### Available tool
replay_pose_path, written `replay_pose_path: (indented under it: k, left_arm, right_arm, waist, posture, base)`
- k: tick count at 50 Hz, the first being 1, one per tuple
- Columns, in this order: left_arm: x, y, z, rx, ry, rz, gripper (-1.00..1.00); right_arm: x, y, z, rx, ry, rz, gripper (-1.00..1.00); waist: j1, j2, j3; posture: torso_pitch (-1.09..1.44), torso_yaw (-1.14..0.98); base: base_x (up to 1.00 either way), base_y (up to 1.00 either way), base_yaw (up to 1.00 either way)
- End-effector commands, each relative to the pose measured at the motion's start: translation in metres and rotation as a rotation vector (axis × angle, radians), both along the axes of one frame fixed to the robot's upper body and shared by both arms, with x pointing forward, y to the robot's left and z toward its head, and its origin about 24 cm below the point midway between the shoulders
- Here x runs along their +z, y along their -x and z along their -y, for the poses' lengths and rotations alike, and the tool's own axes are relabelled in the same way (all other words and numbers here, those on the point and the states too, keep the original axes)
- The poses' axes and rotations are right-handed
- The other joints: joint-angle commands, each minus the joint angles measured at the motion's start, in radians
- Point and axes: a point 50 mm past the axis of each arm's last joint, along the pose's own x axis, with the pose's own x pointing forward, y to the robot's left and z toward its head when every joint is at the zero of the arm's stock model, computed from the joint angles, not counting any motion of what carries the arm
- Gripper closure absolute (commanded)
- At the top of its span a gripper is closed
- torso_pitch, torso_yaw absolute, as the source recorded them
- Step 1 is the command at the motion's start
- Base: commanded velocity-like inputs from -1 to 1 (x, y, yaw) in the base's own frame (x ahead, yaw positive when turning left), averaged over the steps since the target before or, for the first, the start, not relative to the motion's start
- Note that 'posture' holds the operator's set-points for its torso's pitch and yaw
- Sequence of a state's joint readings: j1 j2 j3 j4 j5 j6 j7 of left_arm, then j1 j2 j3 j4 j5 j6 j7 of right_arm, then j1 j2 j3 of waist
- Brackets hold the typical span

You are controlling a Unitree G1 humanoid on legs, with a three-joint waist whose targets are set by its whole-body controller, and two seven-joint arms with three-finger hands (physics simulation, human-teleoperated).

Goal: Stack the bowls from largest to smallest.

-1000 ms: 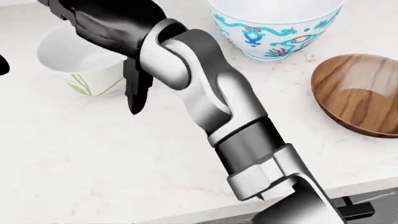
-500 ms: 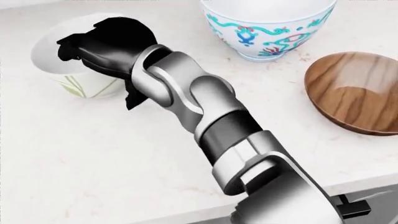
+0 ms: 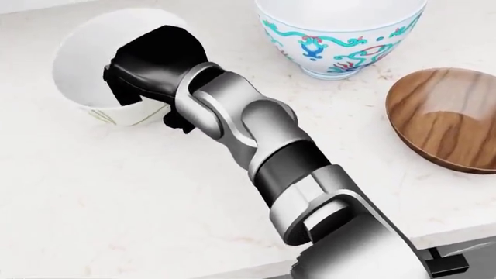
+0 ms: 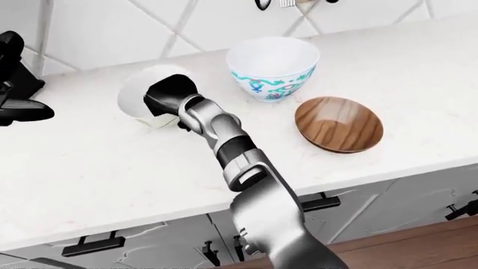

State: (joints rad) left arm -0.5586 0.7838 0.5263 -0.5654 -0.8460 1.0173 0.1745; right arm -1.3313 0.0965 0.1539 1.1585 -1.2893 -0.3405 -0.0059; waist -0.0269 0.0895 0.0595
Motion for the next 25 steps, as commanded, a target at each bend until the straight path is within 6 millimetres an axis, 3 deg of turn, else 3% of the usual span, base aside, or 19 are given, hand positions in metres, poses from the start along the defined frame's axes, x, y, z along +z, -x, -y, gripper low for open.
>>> replay_pose_path:
  k: [1,3,10,18,25]
  left_arm:
    - [0.012,0.006,-0.001,0.017,-0.012,0.075,-1.00]
    - [0.012,0.006,-0.001,0.018,-0.013,0.075,-1.00]
    - [0.017,0.009,0.003,0.013,-0.027,0.105,-1.00]
    - [0.023,0.015,0.009,0.014,-0.061,0.146,-1.00]
    - [0.024,0.012,0.008,0.016,-0.041,0.138,-1.00]
  right_arm:
    - [0.036,0.001,-0.002,0.008,-0.056,0.105,1.00]
    - [0.041,0.001,-0.001,0.008,-0.062,0.114,1.00]
    - [0.087,0.005,0.011,0.005,-0.111,0.181,1.00]
    - [0.116,0.010,0.020,0.001,-0.142,0.216,1.00]
    - [0.153,0.012,0.040,-0.042,-0.159,0.251,1.00]
  waist:
    - [-0.003,0.008,-0.029]
    - [-0.002,0.007,-0.028]
    - [-0.004,0.000,-0.024]
    - [-0.007,-0.005,-0.018]
    - [-0.007,-0.004,-0.025]
  posture:
    - [0.00,0.00]
    - [0.00,0.00]
    - [0.00,0.00]
    - [0.00,0.00]
    - [-0.02,0.00]
  base:
    - [0.00,0.00,0.00]
    - [0.00,0.00,0.00]
    - [0.00,0.00,0.00]
    - [0.00,0.00,0.00]
    - [0.00,0.00,0.00]
